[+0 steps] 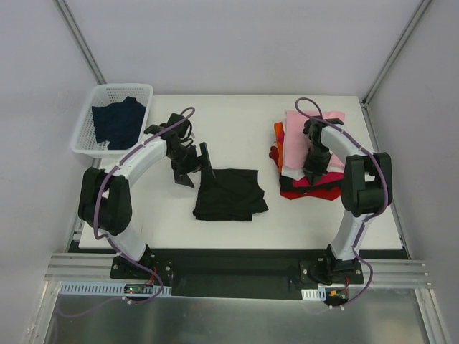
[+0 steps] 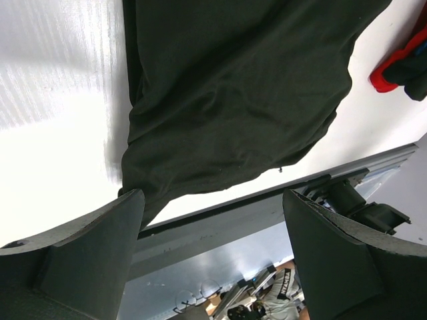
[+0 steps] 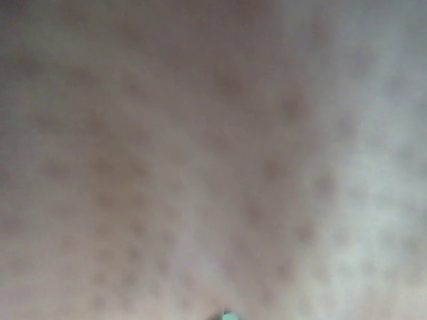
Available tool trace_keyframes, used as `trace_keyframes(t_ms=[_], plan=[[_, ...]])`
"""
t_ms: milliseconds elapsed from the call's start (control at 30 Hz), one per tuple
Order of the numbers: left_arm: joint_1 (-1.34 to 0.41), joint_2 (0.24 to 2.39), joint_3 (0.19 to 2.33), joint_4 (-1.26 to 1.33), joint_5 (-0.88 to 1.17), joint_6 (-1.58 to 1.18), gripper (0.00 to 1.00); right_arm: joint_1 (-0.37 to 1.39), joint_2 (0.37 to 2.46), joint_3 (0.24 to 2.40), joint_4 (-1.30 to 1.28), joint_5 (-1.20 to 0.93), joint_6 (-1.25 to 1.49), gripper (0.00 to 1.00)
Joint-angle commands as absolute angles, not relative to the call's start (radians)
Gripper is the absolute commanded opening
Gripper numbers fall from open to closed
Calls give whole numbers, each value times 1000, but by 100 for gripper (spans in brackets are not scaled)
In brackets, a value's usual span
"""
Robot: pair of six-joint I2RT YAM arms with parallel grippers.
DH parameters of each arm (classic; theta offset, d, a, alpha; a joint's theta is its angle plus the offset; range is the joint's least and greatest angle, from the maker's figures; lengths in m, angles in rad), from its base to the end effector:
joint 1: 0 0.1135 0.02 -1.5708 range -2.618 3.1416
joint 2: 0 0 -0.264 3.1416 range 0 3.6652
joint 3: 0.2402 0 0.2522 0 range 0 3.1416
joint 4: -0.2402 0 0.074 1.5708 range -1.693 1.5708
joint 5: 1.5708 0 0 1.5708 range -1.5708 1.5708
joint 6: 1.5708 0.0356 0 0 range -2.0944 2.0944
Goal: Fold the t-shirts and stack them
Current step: Put the neatly folded tshirt into the corner of the board with the right arm
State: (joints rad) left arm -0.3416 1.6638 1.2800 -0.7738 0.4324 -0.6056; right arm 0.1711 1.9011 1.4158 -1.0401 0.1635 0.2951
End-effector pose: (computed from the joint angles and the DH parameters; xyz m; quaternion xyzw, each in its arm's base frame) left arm 0.3124 -0.1269 0.2429 -0.0822 0.9534 -0.2782 0.0825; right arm 0.3510 0.0548 0.1930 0.0636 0.9944 -0.0742 0.0409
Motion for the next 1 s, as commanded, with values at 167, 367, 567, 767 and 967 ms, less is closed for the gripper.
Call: trace_keyframes(t_ms=[167,367,567,767,967], plan=[[-354,1629,1287,-790,408,-583,86,232,1941,1364,-1203,44,227,77],[-354,1651,1302,-779,417,-586,86,230,1873,1381,-1212,104,221,82],[-354,1666,1305,-772,422,-589,86,229,1879,1359,-1220,123,222,78],[-354,1666,1299,-764,423,-592,86,160,1873,1310,-1213,112,229,66],[-354,1661,1289,-759,423,-592,86,103,1882,1325,-1213,120,207,65]])
